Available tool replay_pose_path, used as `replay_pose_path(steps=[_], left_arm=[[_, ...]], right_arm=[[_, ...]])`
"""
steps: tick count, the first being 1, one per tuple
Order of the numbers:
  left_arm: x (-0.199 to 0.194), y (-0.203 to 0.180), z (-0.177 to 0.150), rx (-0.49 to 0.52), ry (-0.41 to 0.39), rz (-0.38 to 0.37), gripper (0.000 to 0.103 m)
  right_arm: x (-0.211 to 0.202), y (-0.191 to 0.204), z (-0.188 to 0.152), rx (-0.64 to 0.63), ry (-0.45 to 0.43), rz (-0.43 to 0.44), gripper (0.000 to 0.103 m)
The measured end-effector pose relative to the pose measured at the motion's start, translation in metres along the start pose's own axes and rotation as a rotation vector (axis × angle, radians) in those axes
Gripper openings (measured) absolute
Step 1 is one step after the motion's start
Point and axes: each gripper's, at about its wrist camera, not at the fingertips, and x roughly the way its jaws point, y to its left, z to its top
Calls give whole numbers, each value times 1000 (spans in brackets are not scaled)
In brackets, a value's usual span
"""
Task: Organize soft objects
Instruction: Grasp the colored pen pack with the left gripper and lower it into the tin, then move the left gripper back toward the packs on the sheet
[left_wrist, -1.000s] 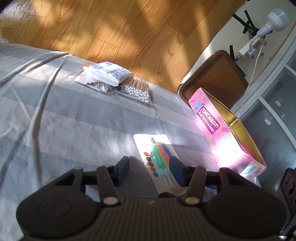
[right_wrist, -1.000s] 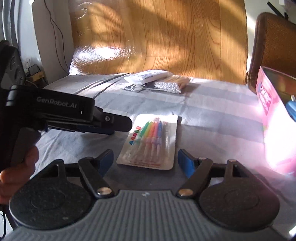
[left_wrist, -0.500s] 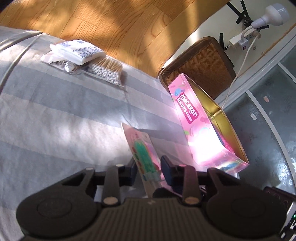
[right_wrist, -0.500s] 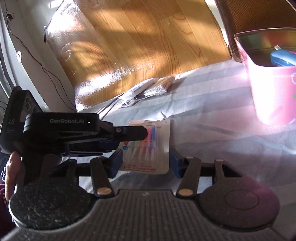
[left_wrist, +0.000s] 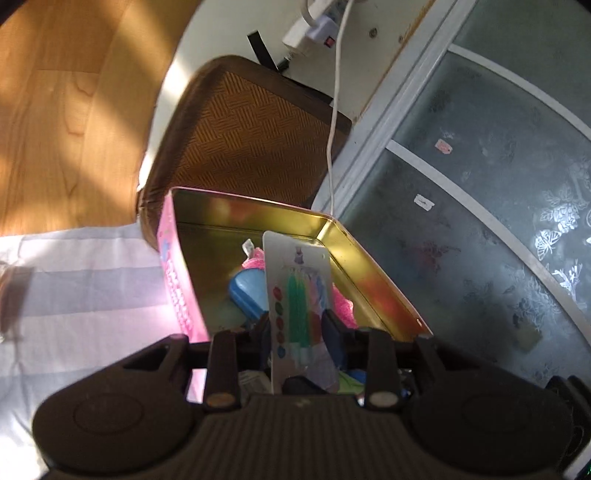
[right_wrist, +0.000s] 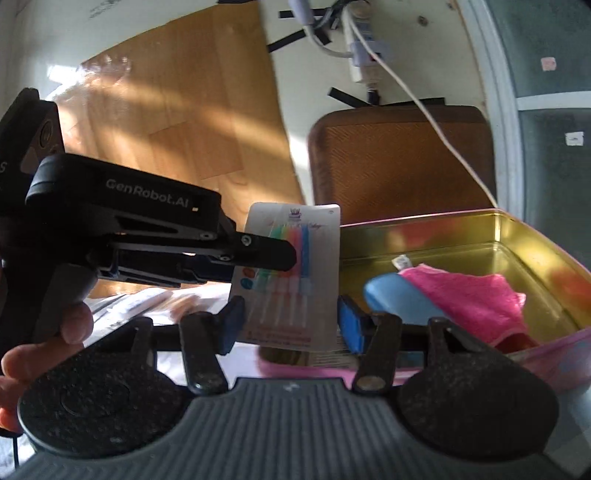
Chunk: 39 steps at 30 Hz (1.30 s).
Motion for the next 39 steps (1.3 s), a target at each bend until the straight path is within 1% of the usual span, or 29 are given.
replay_pose_path(steps=[3,5,6,8,10,11,13,17,22,27,28,32,39], left_arm=[[36,-5,5,-6,38,25,32],[51,-7,7,11,46,71,35],[57,-7,8,18,48,98,39],[67,-8,10,36,50,170,42],[68,-6,10,51,53,210,42],[66,-6,9,50,52,220,42],[55,-6,6,60,38,217,44],[28,-11,-3,113,-9,257,44],[-9,-17,-24,150,-29,315,44],[-45,-12,-49,161,-37,360,44],[-51,-10,-52,165,-42,375,44],[-80,5,-70,189,-79,475,44],[-122,58,-94,141,-98,630,44]], right_arm=[[14,-23,2,18,45,-34,58],[24,-29,1,26,72,-51,58],[29,-32,0,19,81,-58,58],[42,-29,-2,-25,91,-100,60],[52,-29,-4,-55,99,-141,60],[52,-30,-5,-48,100,-138,60],[44,-33,-7,-14,83,-119,60],[16,-30,-9,0,9,-126,60],[-25,-20,-16,24,-72,-140,60],[-51,-2,-27,61,-110,-156,60],[-54,4,-28,61,-115,-154,60],[-59,27,-27,41,-114,-121,60],[-45,68,-28,-14,-74,-62,60]])
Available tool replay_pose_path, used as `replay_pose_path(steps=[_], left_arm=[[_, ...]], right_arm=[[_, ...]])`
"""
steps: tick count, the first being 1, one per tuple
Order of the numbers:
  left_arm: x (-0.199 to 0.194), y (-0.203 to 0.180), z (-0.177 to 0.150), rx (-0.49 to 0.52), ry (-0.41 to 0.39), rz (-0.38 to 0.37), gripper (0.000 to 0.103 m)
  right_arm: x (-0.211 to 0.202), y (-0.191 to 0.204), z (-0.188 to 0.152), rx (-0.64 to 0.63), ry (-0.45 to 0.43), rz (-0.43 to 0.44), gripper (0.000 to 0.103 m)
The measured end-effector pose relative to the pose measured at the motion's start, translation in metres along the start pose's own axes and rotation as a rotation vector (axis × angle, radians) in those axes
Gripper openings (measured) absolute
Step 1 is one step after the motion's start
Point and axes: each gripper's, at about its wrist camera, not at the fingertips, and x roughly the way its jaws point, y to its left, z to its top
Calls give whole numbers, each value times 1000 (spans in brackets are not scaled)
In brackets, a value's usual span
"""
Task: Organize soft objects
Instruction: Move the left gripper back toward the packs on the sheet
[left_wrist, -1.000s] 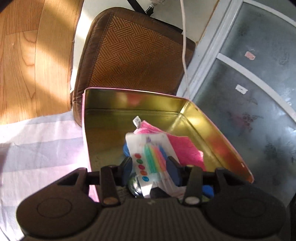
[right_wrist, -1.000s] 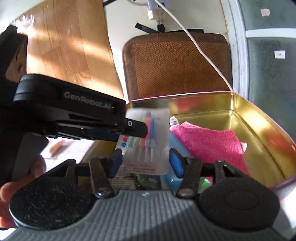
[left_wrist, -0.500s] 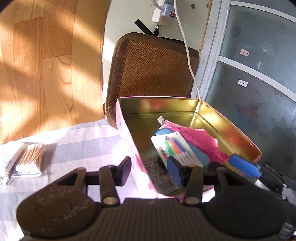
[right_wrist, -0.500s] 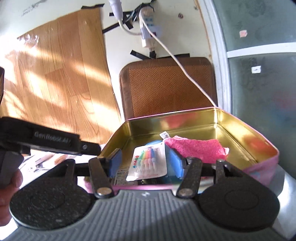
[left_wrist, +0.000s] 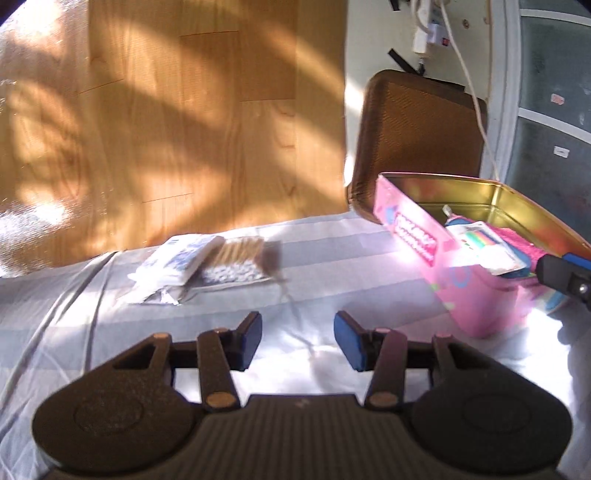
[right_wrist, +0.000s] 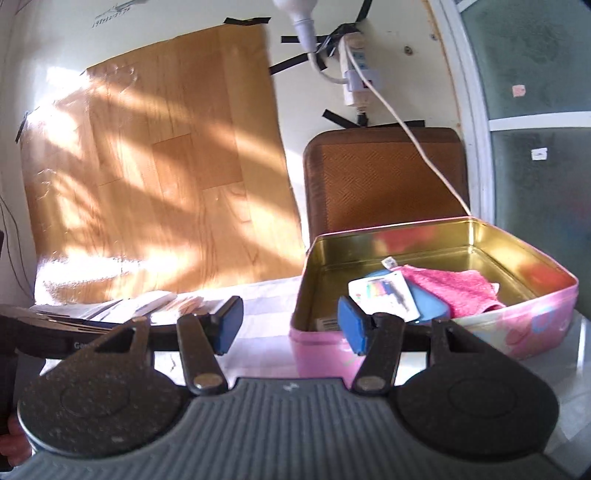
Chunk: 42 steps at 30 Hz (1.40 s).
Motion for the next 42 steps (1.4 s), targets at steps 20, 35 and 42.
replay_pose_path(steps=[20,35,42], left_arm=[[14,129,-36,-128,37,243,47],[26,164,-43,-262,37,238,50],[24,171,-44,-309,22,221,51]], right_arm=[[43,79,-13,-129,133,128,60],[100,124,-13,-206,190,204,60],[161,150,-1,-120,275,290,59]])
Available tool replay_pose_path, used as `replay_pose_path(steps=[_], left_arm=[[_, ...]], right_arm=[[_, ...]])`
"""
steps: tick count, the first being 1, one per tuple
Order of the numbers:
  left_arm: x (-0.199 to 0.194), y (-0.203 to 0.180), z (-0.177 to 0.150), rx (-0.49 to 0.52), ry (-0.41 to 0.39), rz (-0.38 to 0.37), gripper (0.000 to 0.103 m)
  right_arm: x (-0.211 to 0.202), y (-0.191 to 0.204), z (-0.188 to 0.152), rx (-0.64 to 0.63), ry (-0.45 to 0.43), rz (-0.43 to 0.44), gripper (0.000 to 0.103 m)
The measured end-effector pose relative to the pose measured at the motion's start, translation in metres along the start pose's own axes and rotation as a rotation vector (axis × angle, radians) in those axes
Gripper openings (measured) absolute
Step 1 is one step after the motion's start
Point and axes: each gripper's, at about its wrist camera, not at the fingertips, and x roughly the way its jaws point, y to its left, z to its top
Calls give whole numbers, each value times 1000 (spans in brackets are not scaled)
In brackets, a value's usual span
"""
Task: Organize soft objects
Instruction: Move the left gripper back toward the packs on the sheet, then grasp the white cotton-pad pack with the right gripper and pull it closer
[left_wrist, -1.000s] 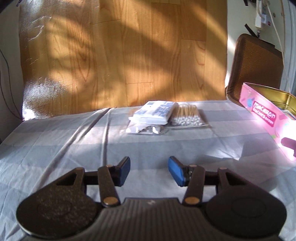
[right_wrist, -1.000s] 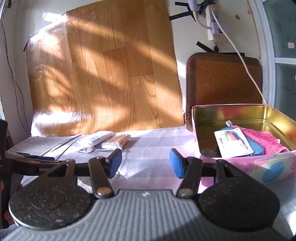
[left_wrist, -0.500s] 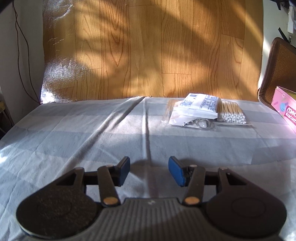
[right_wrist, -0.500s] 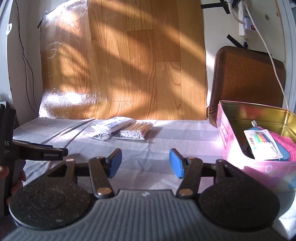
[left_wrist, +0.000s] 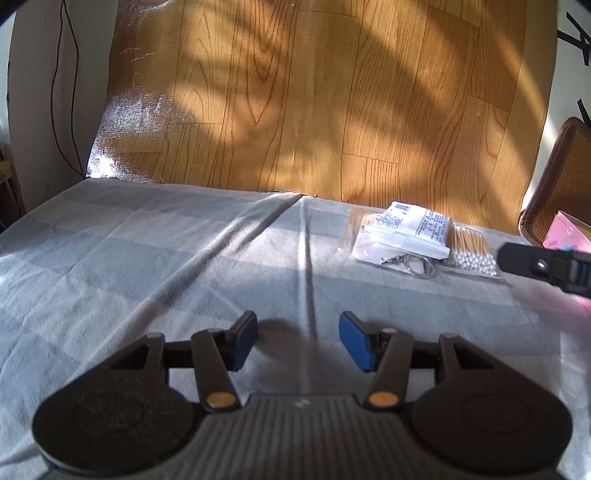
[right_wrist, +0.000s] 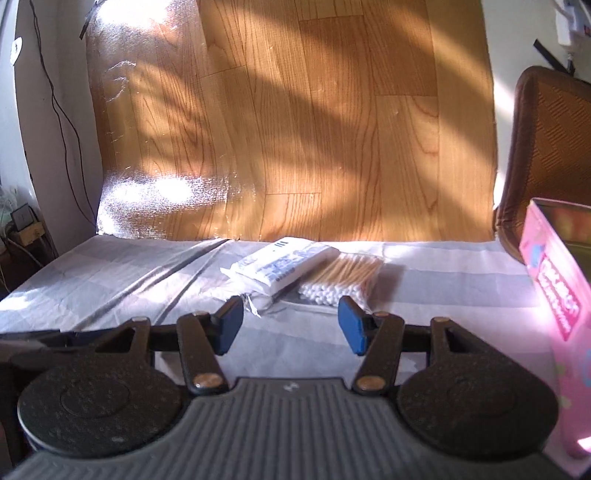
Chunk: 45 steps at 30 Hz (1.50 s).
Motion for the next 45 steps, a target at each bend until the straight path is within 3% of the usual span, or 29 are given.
replay_pose_path(steps=[4,10,15,20,27,34,37,40,45], left_arm=[[1,3,1,-17,0,-15,51],[2,3,1,-23,2,-24,54],[3,6,3,-40,1,-35,54],[4,8,5,-51,1,-41,54],[5,12,8,-69,3,-56,54],[4,19,8,-112,3,-87,55],[3,18,8,-111,1,-95,57],[2,18,8,-111,1,-109,57],[1,17,7,-102,0,-134,57]], right_arm=[[33,11,12,-23,24,-7,59],[86,20,50,-86,43,-100,59],[139,5,68,-68,176,-117,59],[166,-6,71,-48,299,-53,56],[127,7,62,-158,317,63,45],[52,14,15,-238,323,205,41],[13,15,-5,-279,306,247,43],[-26,4,-13,-222,231,247,44],[-67,-11,-31,-153,144,188,61]])
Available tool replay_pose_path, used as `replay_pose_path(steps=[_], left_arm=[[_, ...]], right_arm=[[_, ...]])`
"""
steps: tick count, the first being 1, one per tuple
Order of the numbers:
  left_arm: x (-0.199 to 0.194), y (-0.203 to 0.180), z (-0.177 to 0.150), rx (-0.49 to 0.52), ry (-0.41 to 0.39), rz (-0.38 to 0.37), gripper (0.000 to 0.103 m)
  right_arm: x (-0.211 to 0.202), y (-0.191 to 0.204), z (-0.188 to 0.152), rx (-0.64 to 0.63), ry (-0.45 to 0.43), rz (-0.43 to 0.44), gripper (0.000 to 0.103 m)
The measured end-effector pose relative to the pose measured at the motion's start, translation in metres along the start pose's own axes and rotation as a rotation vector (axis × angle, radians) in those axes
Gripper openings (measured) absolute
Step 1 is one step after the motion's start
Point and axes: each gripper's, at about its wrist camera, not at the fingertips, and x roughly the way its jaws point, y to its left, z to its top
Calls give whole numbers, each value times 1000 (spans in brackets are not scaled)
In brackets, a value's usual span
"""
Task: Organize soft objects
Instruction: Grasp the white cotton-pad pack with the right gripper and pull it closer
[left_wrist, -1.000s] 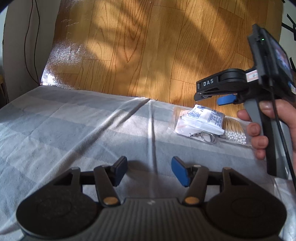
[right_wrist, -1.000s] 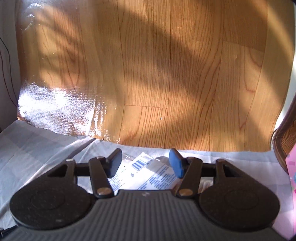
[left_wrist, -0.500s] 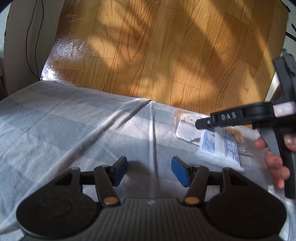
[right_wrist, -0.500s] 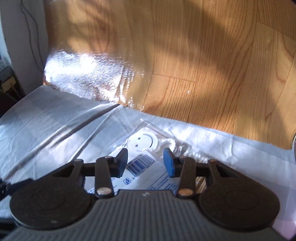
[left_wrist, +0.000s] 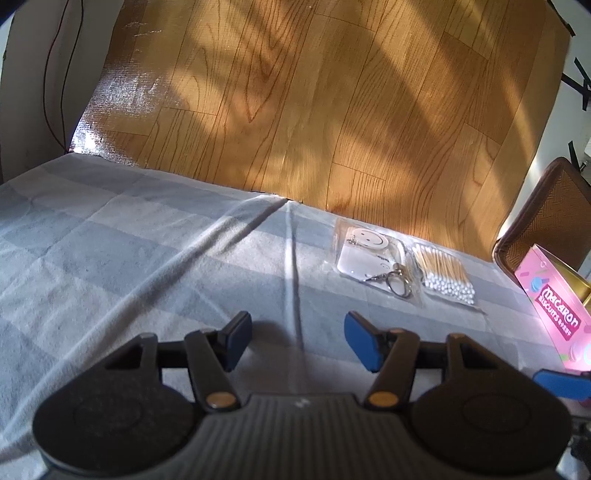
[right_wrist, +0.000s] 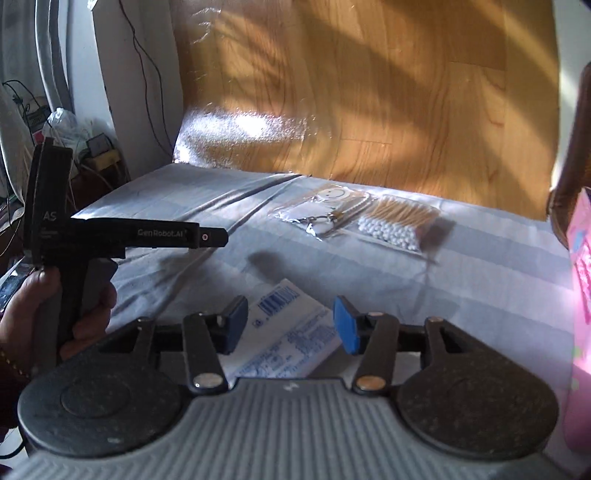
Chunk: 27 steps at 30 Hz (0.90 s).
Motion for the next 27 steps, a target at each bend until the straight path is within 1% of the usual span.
replay_pose_path(steps=[2,5,7,8,10,11,12,14,17,21,25,26,27], left_arm=[[-1,-1,-1,8,-4,-4,57],[-4,-3,-2,19,-11,-4,57],[-4,-4,-2,25,-12,-6,57],[-4,-4,-3,28,-12,-4,57],[-4,-6,-3,34,-10,-4,57],[-4,-6,-3,39,-11,-3,57],[-4,-7,-3,44,-13,-2,57],[-5,-8,-4,51,-15,1,58],[-5,-9,-4,63,-19,2,58],[-6,-9,-4,68,-20,-1,58],[-6,-9,-4,65,-16,-10,58],[-6,-9,-4,65,-15,-14,58],[-6,-9,-4,66,-15,-16,58]], right_arm=[[-7,2,-13,16,7,-3,64],[-12,5,-28,32,16,-5,64],[-14,6,-32,52,11,1,64],[-15,7,-34,69,10,11,66],[-14,14,-35,74,18,23,74],[-14,20,-36,59,20,17,81],[-11,26,-37,38,22,8,84],[-5,38,-38,-11,37,-14,86],[10,51,-36,-29,67,-55,87],[19,55,-34,-18,62,-76,89],[23,61,-38,-49,47,-118,89],[23,61,-39,-55,42,-125,88],[22,63,-39,-52,33,-133,82]])
